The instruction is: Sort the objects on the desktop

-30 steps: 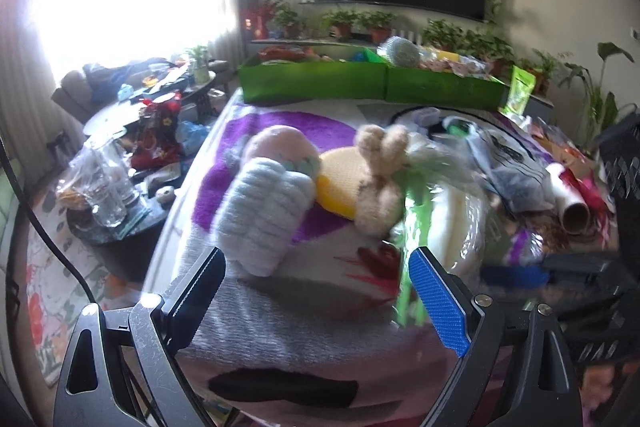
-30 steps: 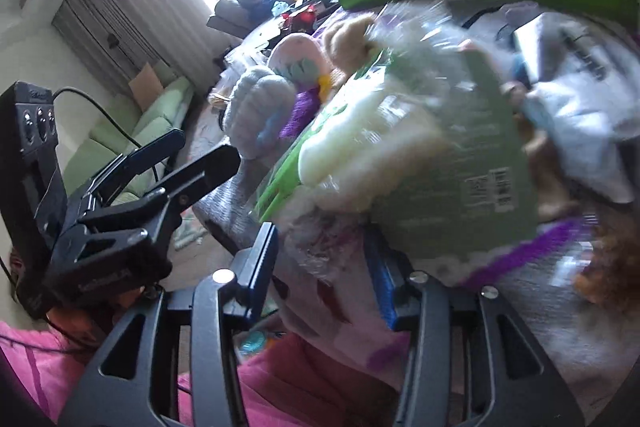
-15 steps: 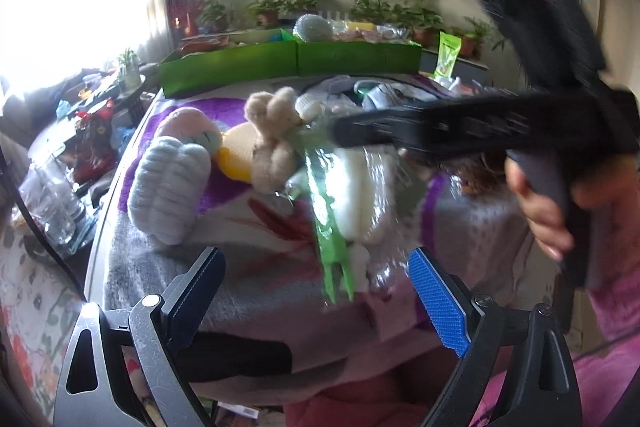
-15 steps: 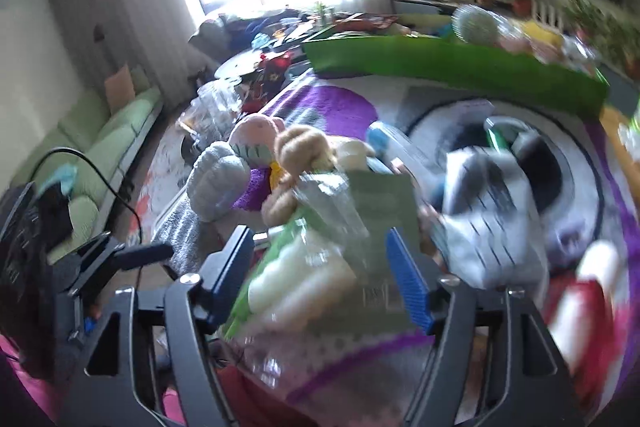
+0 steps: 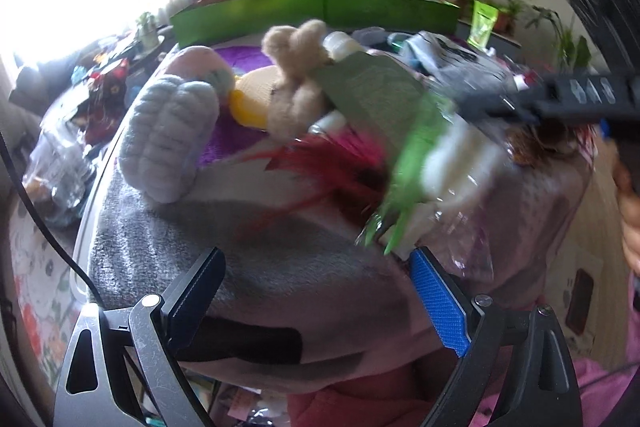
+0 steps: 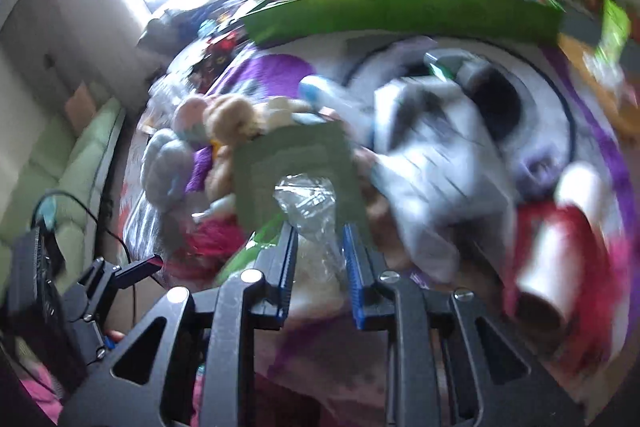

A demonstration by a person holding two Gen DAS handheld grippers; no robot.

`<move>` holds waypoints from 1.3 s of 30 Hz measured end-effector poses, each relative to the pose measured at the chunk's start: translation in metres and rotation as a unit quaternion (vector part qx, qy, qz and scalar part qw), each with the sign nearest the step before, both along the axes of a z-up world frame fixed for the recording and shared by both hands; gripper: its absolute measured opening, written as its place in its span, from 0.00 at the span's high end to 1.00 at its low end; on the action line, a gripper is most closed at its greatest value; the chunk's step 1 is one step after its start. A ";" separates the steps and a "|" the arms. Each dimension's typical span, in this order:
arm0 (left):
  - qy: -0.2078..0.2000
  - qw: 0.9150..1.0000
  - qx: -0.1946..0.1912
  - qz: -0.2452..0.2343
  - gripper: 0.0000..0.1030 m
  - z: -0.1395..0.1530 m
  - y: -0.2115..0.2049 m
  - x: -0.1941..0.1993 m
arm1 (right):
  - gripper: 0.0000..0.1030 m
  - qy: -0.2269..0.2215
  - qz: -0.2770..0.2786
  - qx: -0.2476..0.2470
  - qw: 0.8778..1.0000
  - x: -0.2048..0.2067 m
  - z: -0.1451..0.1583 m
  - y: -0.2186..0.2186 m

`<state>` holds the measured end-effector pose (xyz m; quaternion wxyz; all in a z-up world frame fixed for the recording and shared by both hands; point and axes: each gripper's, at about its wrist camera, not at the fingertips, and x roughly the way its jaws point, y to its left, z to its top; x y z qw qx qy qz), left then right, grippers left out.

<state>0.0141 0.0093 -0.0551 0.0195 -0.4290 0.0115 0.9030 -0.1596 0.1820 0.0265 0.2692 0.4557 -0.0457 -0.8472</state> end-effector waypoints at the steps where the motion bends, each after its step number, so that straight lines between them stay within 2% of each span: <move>1: 0.002 1.000 0.000 0.004 0.09 0.001 -0.002 -0.001 | 0.77 -0.006 -0.010 -0.003 1.000 0.002 -0.003 0.005; 7: 0.021 0.999 -0.019 0.034 0.09 0.005 -0.008 -0.005 | 0.77 -0.036 -0.028 -0.016 0.999 0.032 -0.017 0.021; 11: 0.016 0.999 0.022 0.023 0.10 0.006 -0.013 -0.003 | 0.75 -0.048 -0.030 -0.029 0.998 0.049 -0.023 0.027; 15: 0.022 0.994 0.103 -0.019 0.10 0.015 -0.012 0.007 | 0.75 -0.054 -0.035 -0.040 0.997 0.055 -0.024 0.026; 16: 0.029 0.993 0.113 -0.028 0.10 0.017 -0.009 0.010 | 0.75 -0.054 -0.034 -0.042 0.997 0.055 -0.025 0.027; 20: 0.034 0.993 0.100 -0.044 0.10 0.018 0.000 0.010 | 0.75 -0.050 -0.026 -0.045 0.997 0.062 -0.026 0.025; 22: 0.016 0.991 0.116 -0.057 0.10 0.014 0.003 0.006 | 0.75 -0.043 -0.023 -0.047 0.998 0.063 -0.027 0.025; 28: -0.013 0.986 0.142 -0.085 0.40 0.006 0.010 0.001 | 0.73 -0.035 -0.011 -0.062 0.997 0.066 -0.032 0.028; 33: -0.013 0.987 0.134 -0.083 0.43 0.004 0.011 0.002 | 0.71 -0.037 -0.011 -0.070 0.997 0.063 -0.033 0.031; 35: -0.013 0.988 0.133 -0.079 0.43 0.004 0.009 0.001 | 0.66 -0.039 -0.009 -0.075 0.996 0.063 -0.033 0.032; 39: -0.013 0.989 0.127 -0.079 0.43 0.004 0.010 0.001 | 0.49 -0.044 0.007 -0.086 0.995 0.065 -0.031 0.033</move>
